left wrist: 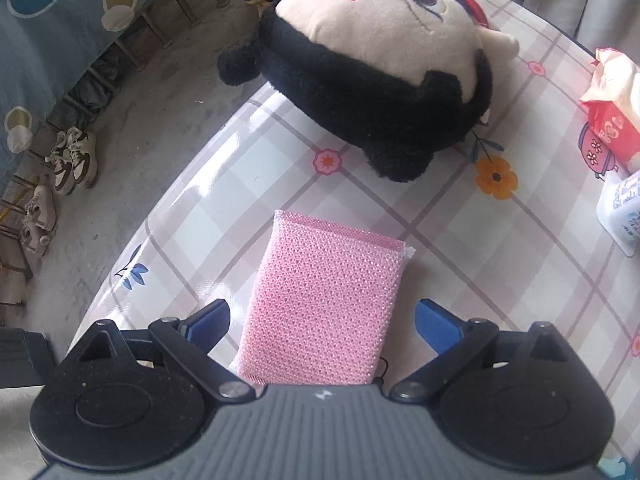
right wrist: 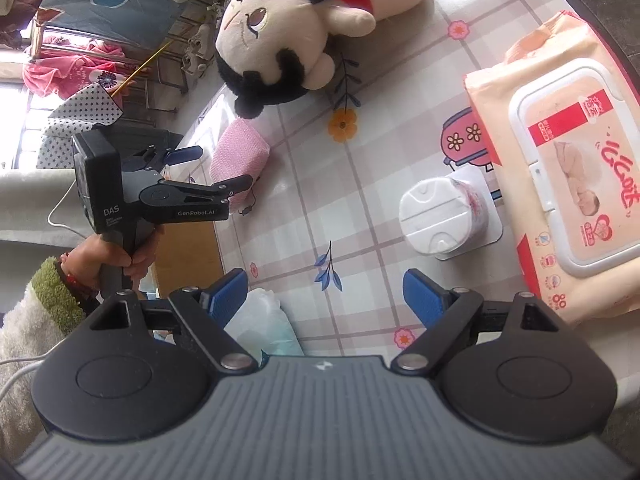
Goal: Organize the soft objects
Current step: 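Grasp the pink knitted sponge with left tool while right tool grasps the white lid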
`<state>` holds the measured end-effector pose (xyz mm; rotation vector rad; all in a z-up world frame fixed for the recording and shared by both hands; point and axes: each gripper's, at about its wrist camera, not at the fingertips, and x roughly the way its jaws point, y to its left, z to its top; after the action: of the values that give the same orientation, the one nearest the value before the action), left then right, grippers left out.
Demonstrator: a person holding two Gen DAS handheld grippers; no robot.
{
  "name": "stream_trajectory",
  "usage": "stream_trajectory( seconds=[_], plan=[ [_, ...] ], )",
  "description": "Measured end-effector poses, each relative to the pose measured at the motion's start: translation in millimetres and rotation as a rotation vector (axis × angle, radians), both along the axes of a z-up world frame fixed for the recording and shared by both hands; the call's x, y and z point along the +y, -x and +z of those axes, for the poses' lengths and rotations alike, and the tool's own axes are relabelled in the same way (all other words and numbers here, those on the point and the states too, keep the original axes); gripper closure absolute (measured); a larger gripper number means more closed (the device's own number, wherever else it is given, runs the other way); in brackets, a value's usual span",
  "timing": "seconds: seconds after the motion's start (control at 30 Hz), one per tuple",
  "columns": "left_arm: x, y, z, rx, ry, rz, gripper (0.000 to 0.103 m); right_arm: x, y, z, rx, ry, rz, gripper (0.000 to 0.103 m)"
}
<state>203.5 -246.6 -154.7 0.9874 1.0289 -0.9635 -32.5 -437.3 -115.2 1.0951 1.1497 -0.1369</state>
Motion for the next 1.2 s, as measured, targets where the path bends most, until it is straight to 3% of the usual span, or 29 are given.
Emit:
stream_trajectory(
  seconds=[0.13,0.23,0.3,0.5,0.67,0.77,0.97,1.03,1.07,1.2],
  plan=[
    [-6.4,-16.5,-19.0,0.041,-0.023,0.022,0.004,-6.2,1.6,-5.3,0.006,-0.005,0.006,0.018],
    [-8.6,-22.7,-25.9,0.048,-0.028,0.039,0.012,-9.6,2.0,-6.1,0.011,0.012,0.015,0.018],
    [-12.2,-22.8,-29.1,0.054,-0.034,0.050,0.013,-12.4,1.8,-3.7,0.019,0.050,0.032,0.018],
    [-19.7,-6.2,-26.7,0.023,-0.034,0.074,0.018,-9.0,-11.6,9.6,0.027,0.278,0.166,0.018],
    [-22.9,13.1,-22.4,-0.023,-0.058,0.071,0.019,12.5,-30.6,7.4,0.018,0.499,0.364,0.018],
    [-20.8,15.0,-8.6,-0.033,-0.053,0.125,0.019,26.1,-39.7,-2.6,0.041,0.605,0.484,0.018],
    [-7.3,-2.2,46.5,-0.008,0.026,0.337,0.019,44.7,-50.3,-27.8,0.085,0.724,0.653,0.023],
    [-0.1,-3.9,70.6,-0.016,0.064,0.400,0.019,48.0,-51.1,-34.6,0.093,0.743,0.681,0.040],
    [4.1,0.7,82.9,-0.021,0.089,0.427,0.019,47.3,-51.4,-36.9,0.099,0.733,0.684,0.055],
    [22.1,9.2,118.9,-0.051,0.165,0.504,0.019,45.9,-46.3,-36.9,0.097,0.705,0.638,0.055]
  ],
)
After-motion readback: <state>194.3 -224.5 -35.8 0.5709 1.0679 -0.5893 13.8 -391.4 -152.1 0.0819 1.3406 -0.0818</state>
